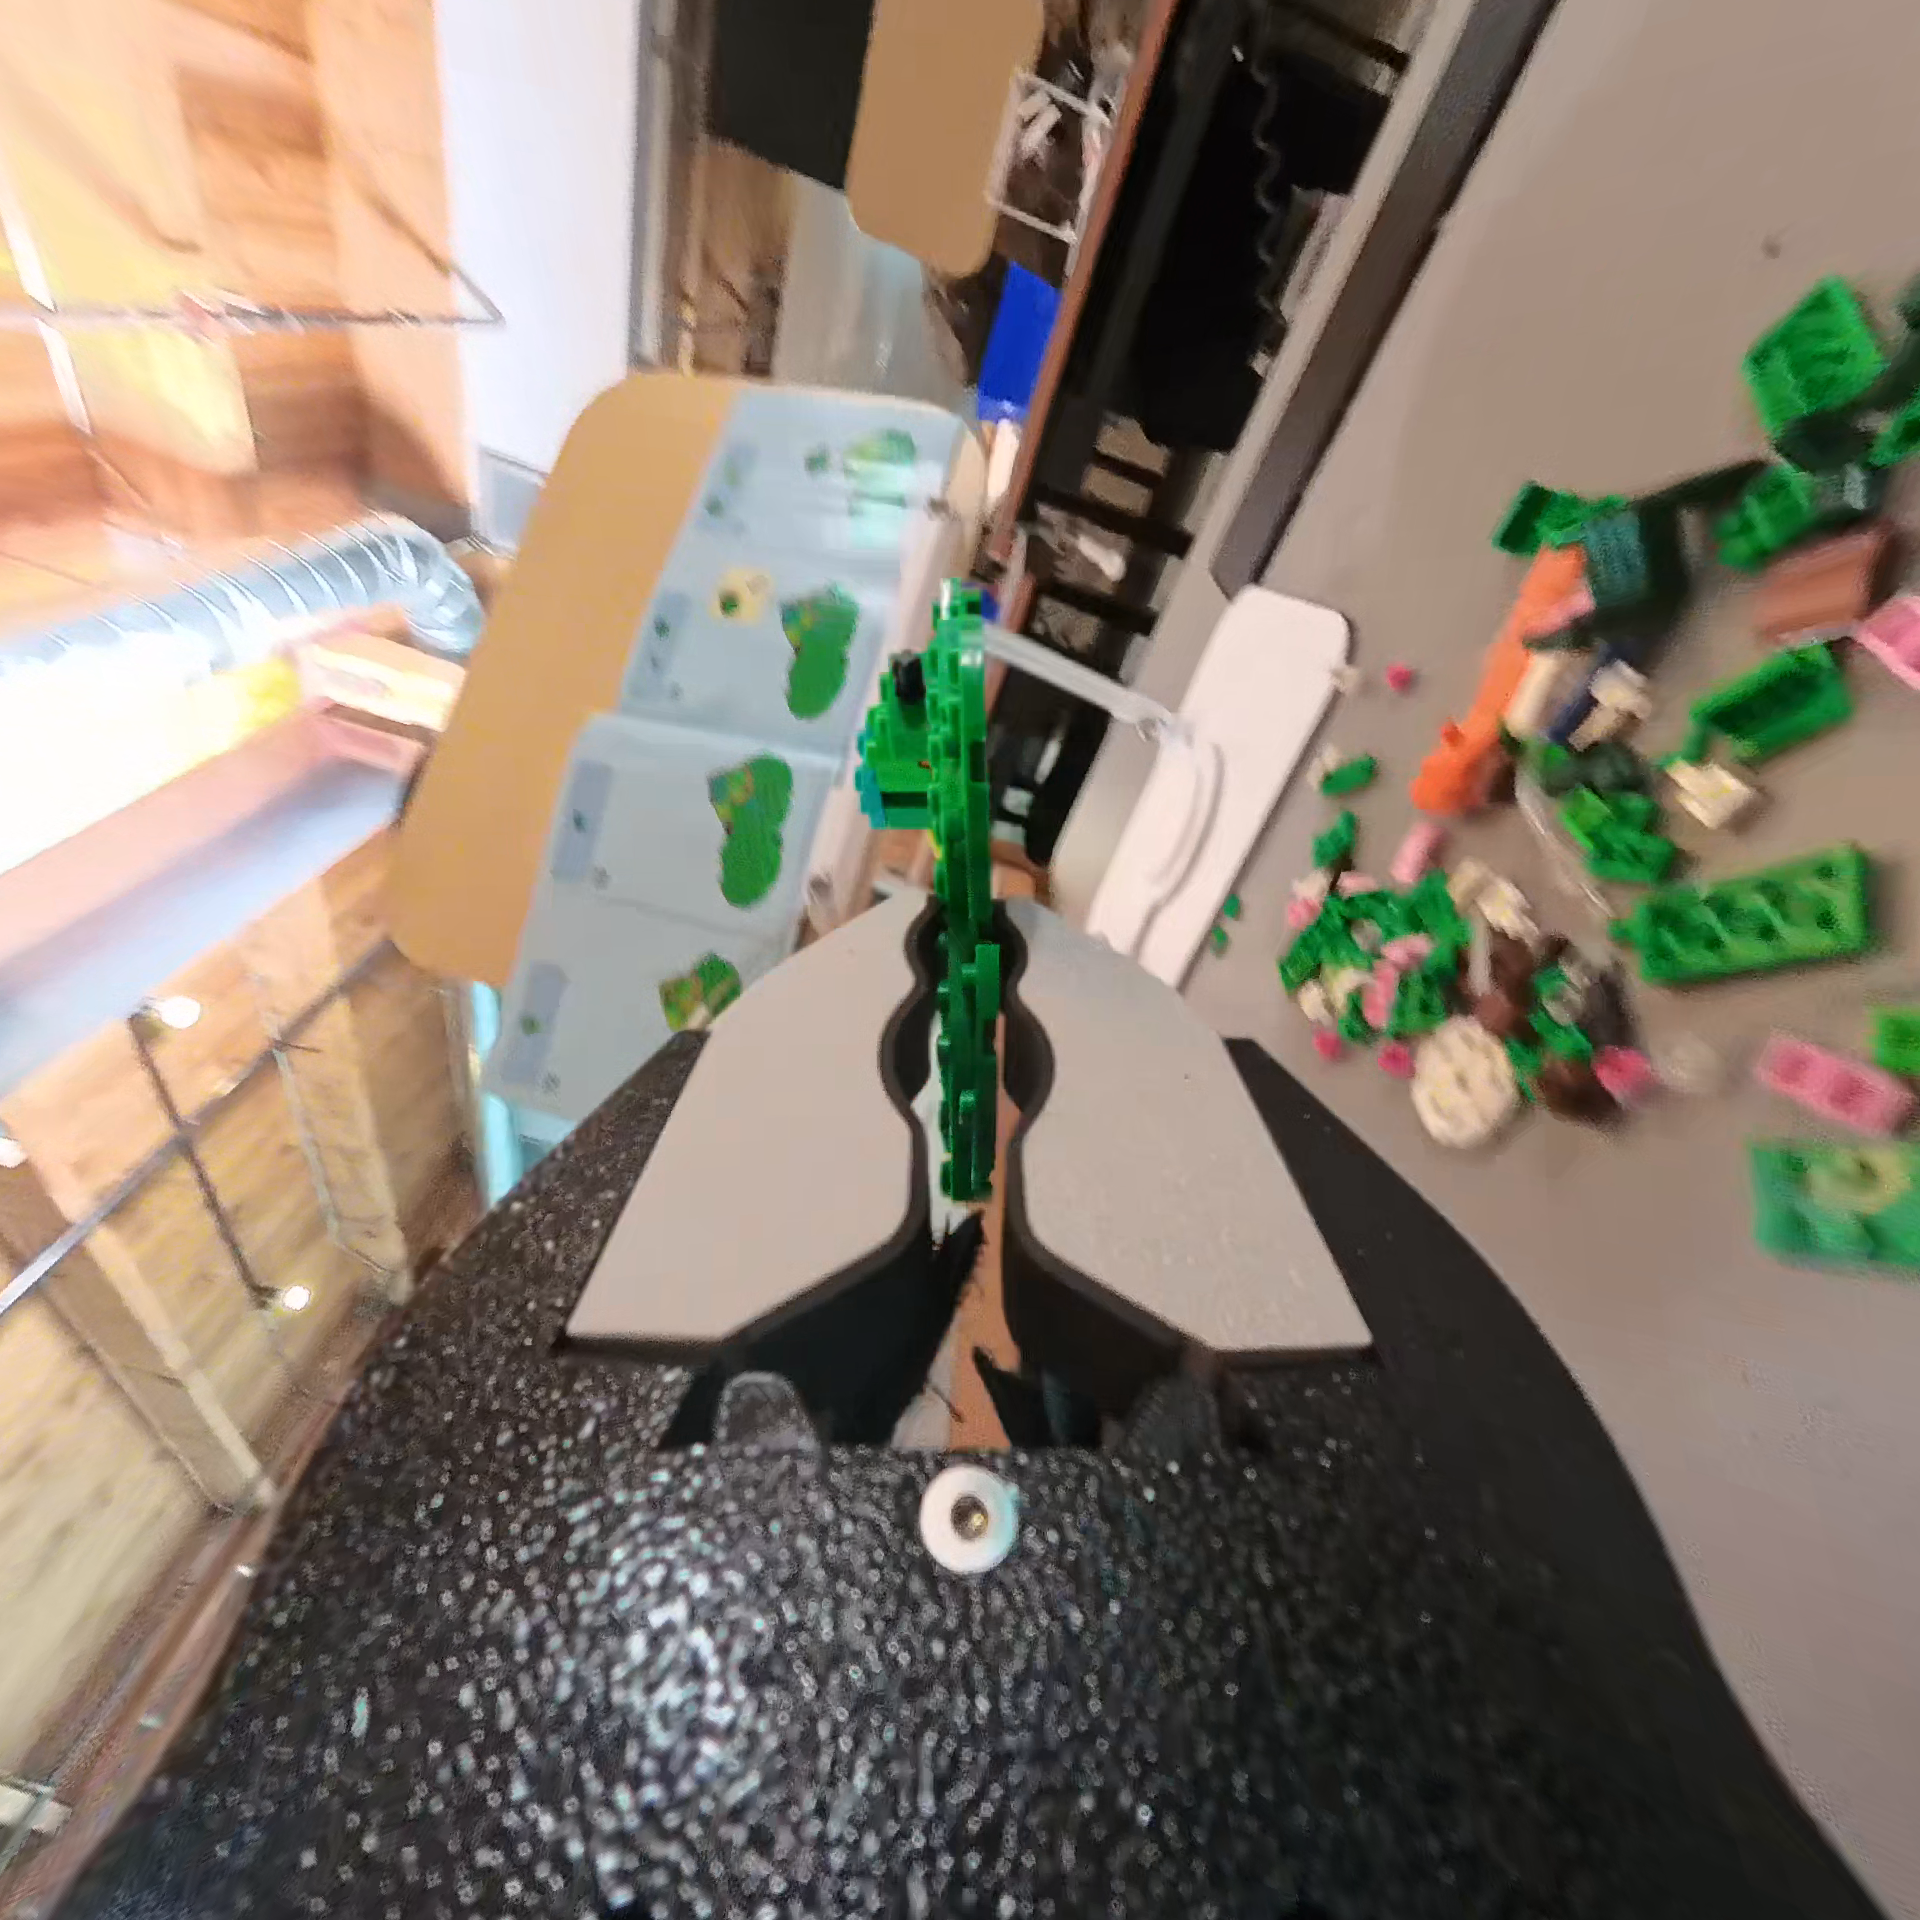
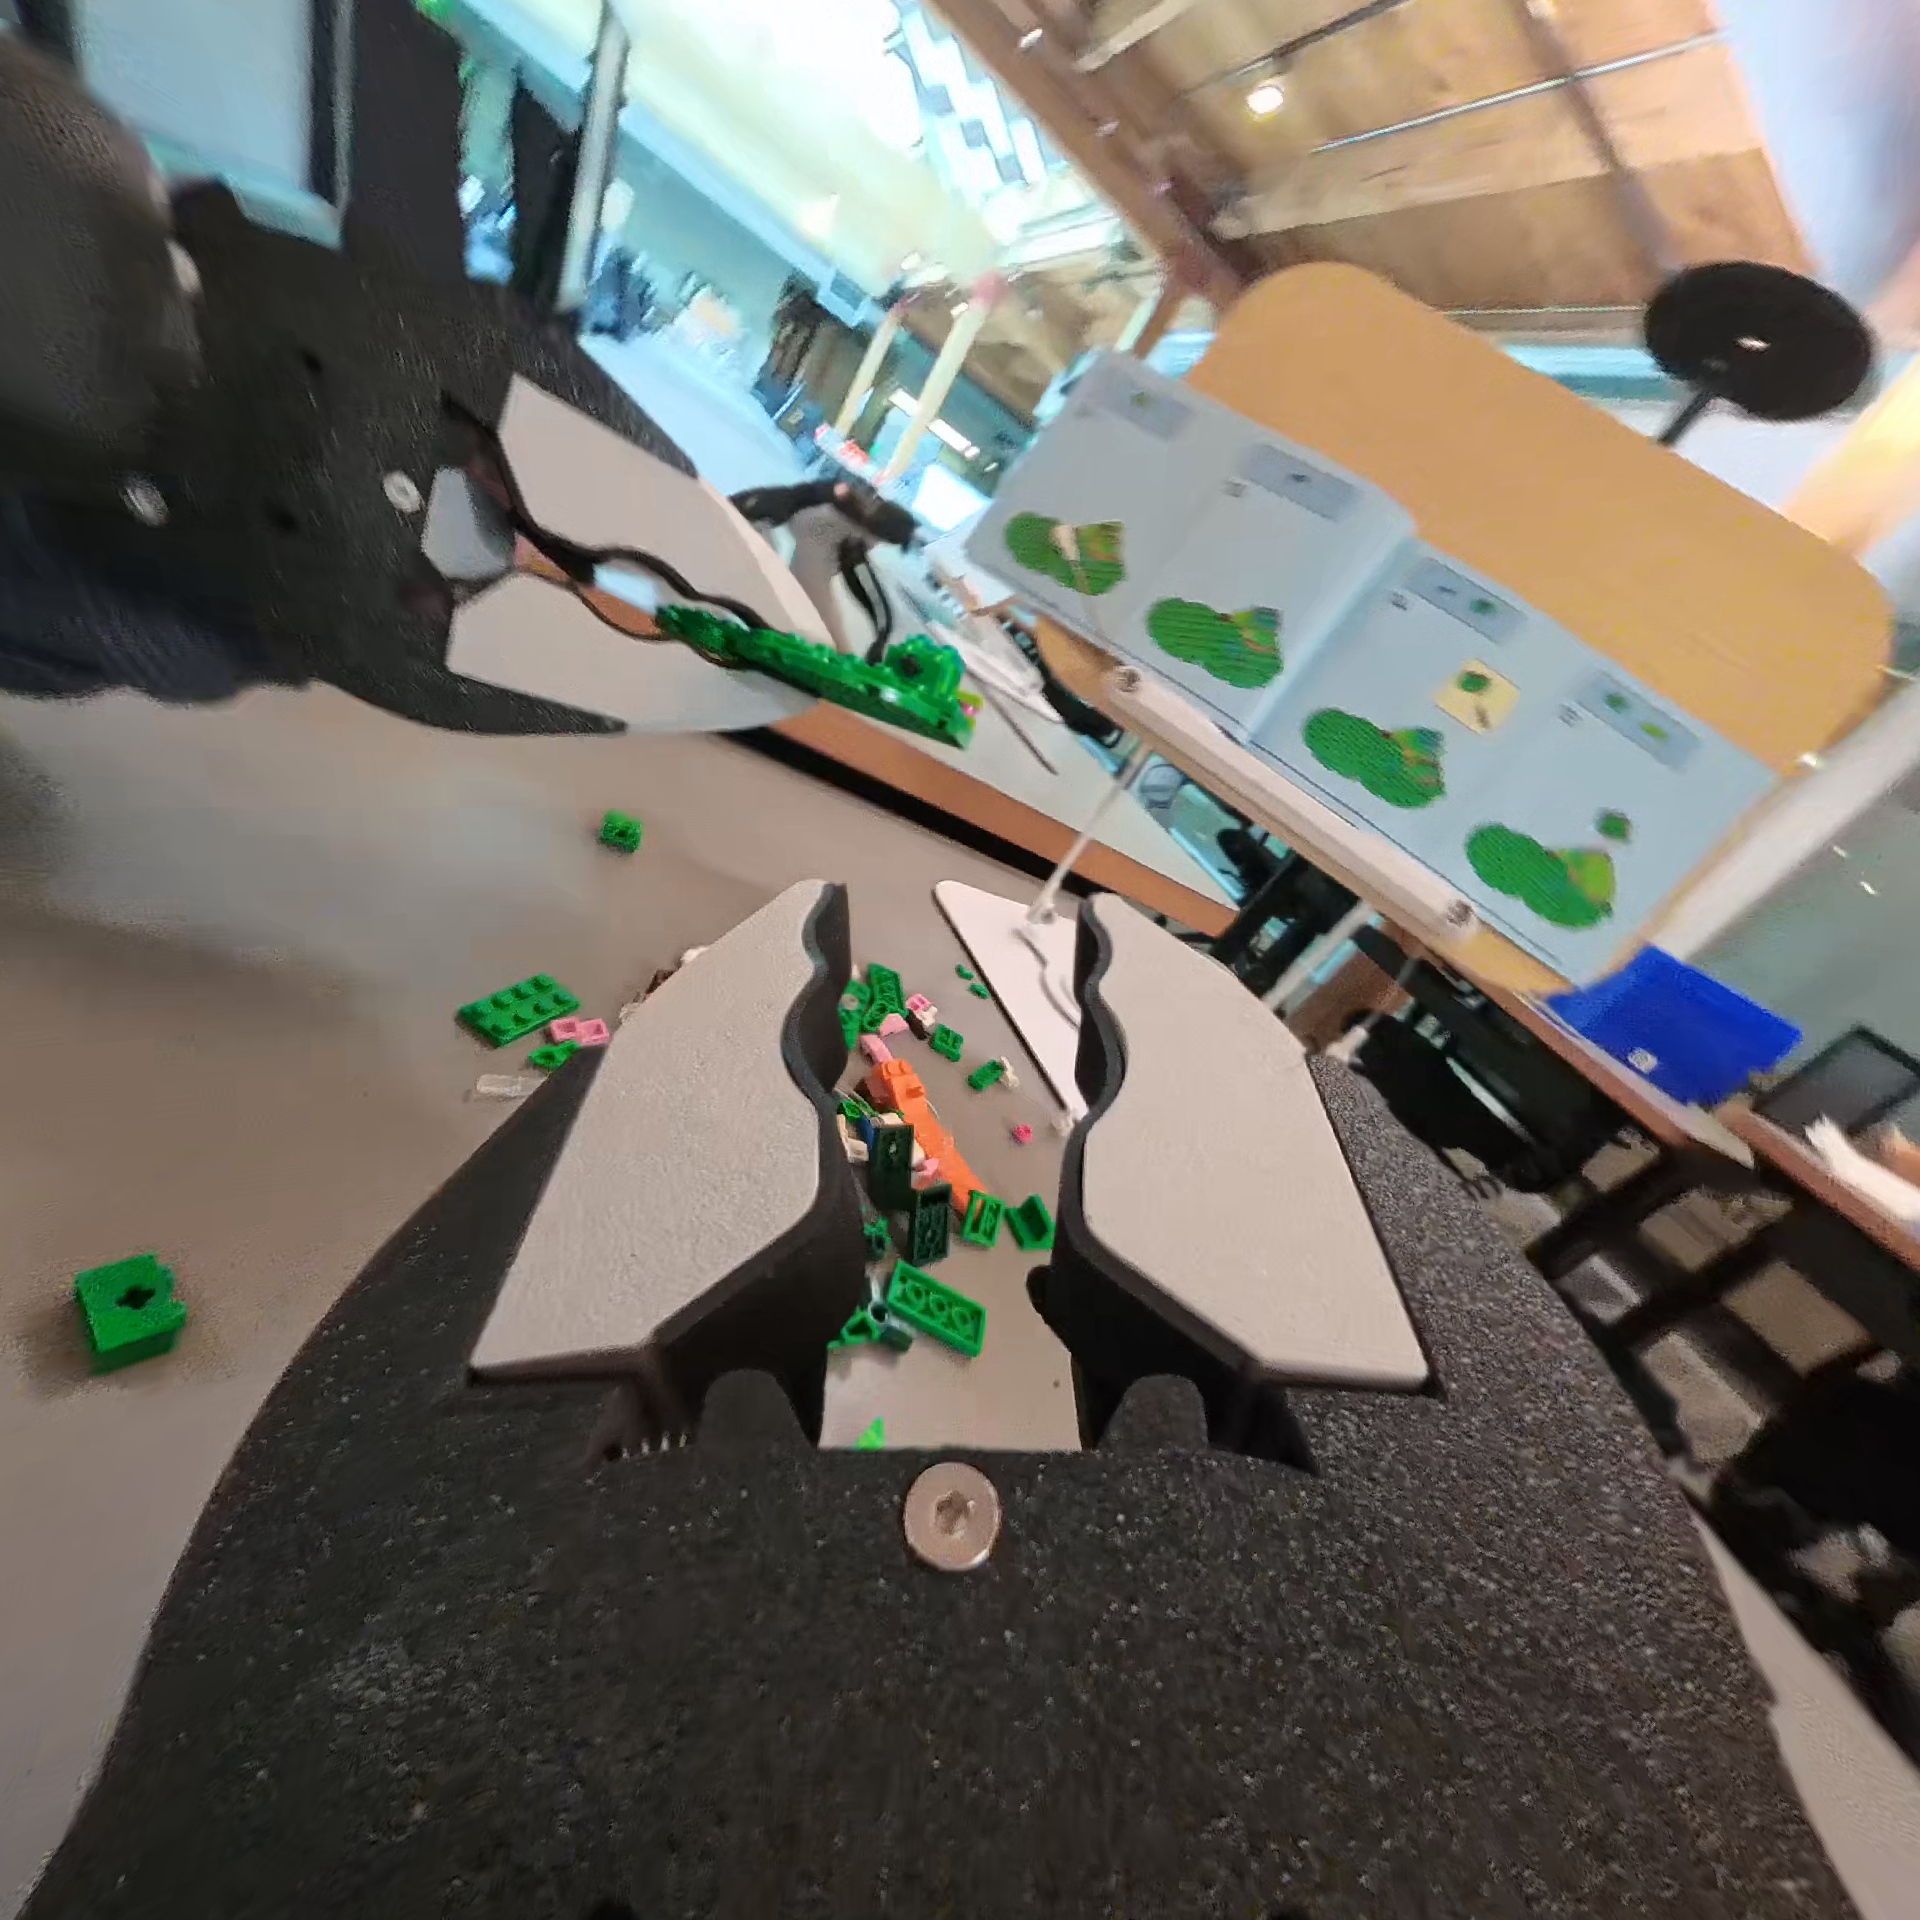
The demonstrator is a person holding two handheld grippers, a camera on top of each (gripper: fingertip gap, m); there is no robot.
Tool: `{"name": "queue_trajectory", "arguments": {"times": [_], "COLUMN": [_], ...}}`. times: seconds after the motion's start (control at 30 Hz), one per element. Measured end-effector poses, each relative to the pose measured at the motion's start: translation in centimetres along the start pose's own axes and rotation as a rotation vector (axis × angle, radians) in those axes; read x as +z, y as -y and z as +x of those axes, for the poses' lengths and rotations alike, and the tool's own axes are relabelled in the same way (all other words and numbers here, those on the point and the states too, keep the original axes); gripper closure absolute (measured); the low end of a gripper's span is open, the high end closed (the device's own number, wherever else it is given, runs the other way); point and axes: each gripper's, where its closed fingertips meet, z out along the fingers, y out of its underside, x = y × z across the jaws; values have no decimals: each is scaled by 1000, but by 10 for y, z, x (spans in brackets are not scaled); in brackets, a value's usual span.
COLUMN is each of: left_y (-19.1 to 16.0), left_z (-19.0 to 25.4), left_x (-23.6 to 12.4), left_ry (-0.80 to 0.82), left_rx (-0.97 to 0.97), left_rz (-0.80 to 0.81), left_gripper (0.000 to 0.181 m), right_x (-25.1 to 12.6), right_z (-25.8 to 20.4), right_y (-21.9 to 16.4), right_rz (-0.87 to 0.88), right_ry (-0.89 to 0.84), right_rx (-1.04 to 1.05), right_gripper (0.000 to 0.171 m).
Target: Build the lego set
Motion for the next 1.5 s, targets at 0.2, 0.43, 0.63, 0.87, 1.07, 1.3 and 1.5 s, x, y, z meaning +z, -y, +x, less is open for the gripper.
{"name": "queue_trajectory", "arguments": {"times": [0.2, 0.43, 0.63, 0.87, 1.07, 1.3, 1.5], "left_y": [21, 19, 16, 13, 12, 14, 18], "left_z": [13, 30, 44, 46, 43, 43, 45], "left_x": [59, 79, 71, 72, 71, 68, 66], "left_ry": [11, -12, -72, -90, -91, -101, -114], "left_rx": [49, 52, -3, -50, -68, -85, -79], "left_rz": [60, 79, 106, 113, 112, 125, 136], "left_gripper": [174, 173, 173, 173, 173, 173, 173], "right_x": [-16, -15, -12, -11, -11, -11, -11], "right_z": [14, 1, -6, -8, -7, -9, -9], "right_y": [-15, -18, -19, -22, -22, -22, -22], "right_rz": [47, 48, 43, 40, 41, 44, 47], "right_ry": [-143, -98, -71, -62, -68, -59, -56], "right_rx": [31, -84, -120, -130, -130, -134, -133], "right_gripper": [133, 138, 139, 141, 141, 142, 143]}}
